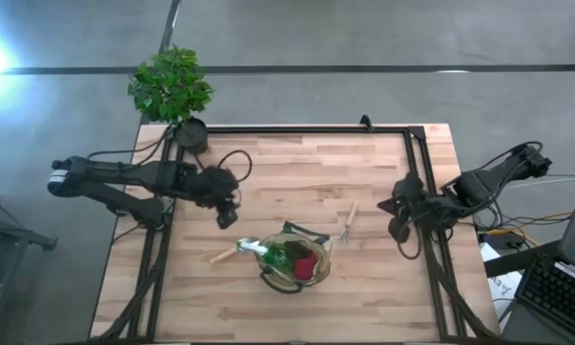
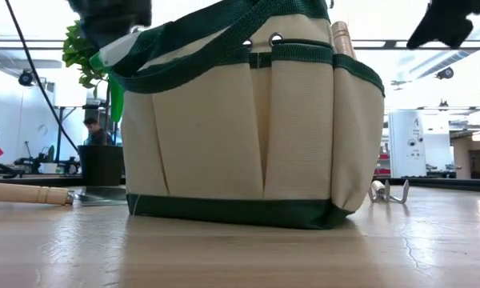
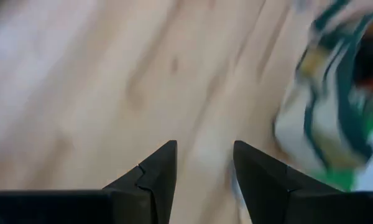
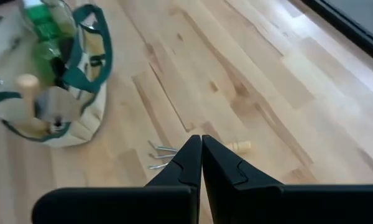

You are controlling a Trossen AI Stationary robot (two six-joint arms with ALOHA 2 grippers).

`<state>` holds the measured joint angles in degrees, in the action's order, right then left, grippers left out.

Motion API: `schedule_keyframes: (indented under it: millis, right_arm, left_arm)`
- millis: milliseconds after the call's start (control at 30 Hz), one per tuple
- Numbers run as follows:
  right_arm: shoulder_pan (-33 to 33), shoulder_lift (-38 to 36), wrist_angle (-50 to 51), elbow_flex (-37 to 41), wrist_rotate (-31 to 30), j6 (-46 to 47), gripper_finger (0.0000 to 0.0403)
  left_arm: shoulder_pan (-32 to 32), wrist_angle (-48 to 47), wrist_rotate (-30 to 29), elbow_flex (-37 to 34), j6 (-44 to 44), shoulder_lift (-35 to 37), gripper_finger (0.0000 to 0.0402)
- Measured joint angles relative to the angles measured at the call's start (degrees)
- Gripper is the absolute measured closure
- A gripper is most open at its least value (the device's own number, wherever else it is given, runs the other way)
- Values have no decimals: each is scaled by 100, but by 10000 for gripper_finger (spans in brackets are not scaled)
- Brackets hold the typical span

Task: Pick & Place Garden tools in Gardening bag
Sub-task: Put the trowel into the gardening bag

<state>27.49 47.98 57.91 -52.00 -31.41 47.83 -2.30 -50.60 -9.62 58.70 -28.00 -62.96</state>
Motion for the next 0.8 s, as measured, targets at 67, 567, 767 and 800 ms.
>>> schedule_keyframes:
  millis: [67,567,767,800]
  right_arm:
    - [-2,-35,-160,223,-8,0,395]
    - [-2,-63,-1059,1005,173,42,395]
    - [-2,-63,-1164,1005,200,23,395]
    - [-2,-63,-1192,1005,212,22,395]
  left_arm:
    - [-21,-548,404,0,-420,-21,241]
    - [-204,-553,1350,-270,113,-1151,241]
    - [485,757,2765,-763,702,-1306,241]
    - [606,882,2970,-847,762,-1307,241]
